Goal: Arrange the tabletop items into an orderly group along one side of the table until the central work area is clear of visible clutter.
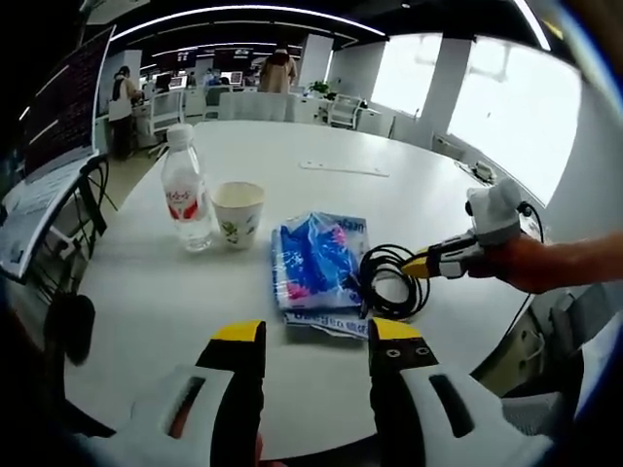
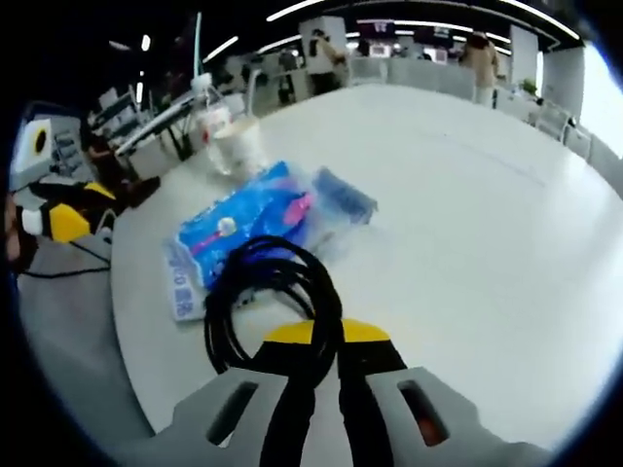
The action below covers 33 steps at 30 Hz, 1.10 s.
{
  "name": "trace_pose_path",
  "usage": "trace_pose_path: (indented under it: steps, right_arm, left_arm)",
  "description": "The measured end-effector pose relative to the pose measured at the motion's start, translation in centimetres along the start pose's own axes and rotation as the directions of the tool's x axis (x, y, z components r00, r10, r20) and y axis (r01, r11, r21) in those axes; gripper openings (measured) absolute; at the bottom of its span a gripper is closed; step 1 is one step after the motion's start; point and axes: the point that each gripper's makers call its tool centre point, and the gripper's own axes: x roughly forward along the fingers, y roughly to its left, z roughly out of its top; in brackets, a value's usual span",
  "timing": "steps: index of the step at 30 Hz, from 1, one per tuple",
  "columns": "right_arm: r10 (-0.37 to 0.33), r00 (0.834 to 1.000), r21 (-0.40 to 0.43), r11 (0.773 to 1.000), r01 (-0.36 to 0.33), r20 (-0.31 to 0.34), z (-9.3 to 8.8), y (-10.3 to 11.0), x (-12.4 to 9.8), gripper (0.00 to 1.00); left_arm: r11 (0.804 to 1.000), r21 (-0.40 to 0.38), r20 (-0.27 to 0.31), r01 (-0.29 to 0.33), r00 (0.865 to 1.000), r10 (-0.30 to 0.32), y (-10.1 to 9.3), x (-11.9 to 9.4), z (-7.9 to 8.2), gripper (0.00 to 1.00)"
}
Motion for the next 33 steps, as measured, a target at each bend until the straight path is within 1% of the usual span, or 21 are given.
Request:
trace_pose_path:
  steps: [3,8,9,10,11,13,18,20,26,28,33]
  right_arm:
    - [0.003,1.000,-0.004,1.000,-0.003,0.007,0.0,0.2,-0.2,0.04]
    - [0.003,0.999,-0.008,1.000,-0.003,0.035,0.3,0.4,-1.1,0.03]
    - [-0.028,0.998,0.007,1.000,0.028,0.052,0.5,-0.1,-1.4,0.00]
    - [0.005,0.996,0.049,0.999,-0.010,0.088,1.1,0.4,-1.7,0.00]
    - [0.003,0.997,0.024,1.000,-0.005,0.071,0.9,0.3,-1.9,0.00]
    - [0.009,0.997,-0.013,1.000,-0.008,0.076,1.1,0.7,-2.1,0.00]
    - [0.002,0.995,-0.010,1.000,-0.001,0.097,1.4,0.7,-3.0,0.00]
    - [-0.003,0.995,-0.021,1.000,0.006,0.099,1.4,0.7,-3.5,0.00]
    - [-0.023,0.991,-0.025,0.999,0.027,0.130,1.6,0.5,-5.3,0.00]
    - [-0.021,0.990,-0.015,1.000,0.023,0.140,1.5,0.6,-5.8,0.00]
    - [-0.030,0.988,-0.019,0.999,0.034,0.148,1.2,0.5,-6.8,0.00]
  left_arm:
    - [1.000,-0.001,0.000,0.001,1.000,-0.001,0.0,0.0,0.0,0.41]
    - [1.000,0.000,0.001,0.002,1.000,-0.002,0.0,0.0,-0.1,0.41]
    - [1.000,-0.001,0.001,0.003,1.000,-0.003,0.0,-0.1,-0.1,0.41]
    - [1.000,0.000,0.001,0.003,1.000,-0.003,0.0,-0.1,-0.1,0.41]
    - [1.000,0.001,0.000,0.003,1.000,-0.003,0.1,-0.1,-0.1,0.41]
    - [1.000,-0.001,0.000,0.005,1.000,-0.005,0.0,-0.1,-0.2,0.41]
    - [1.000,0.003,-0.003,0.013,1.000,-0.013,-0.3,0.1,-0.2,0.41]
    - [1.000,0.007,-0.003,0.017,1.000,-0.017,-0.4,0.2,-0.1,0.41]
    - [1.000,0.010,-0.002,0.025,1.000,-0.025,-0.7,0.4,-0.1,0.41]
    - [1.000,0.010,-0.002,0.027,1.000,-0.027,-0.7,0.4,-0.1,0.41]
    - [0.999,0.013,-0.003,0.031,1.000,-0.031,-0.8,0.4,-0.1,0.41]
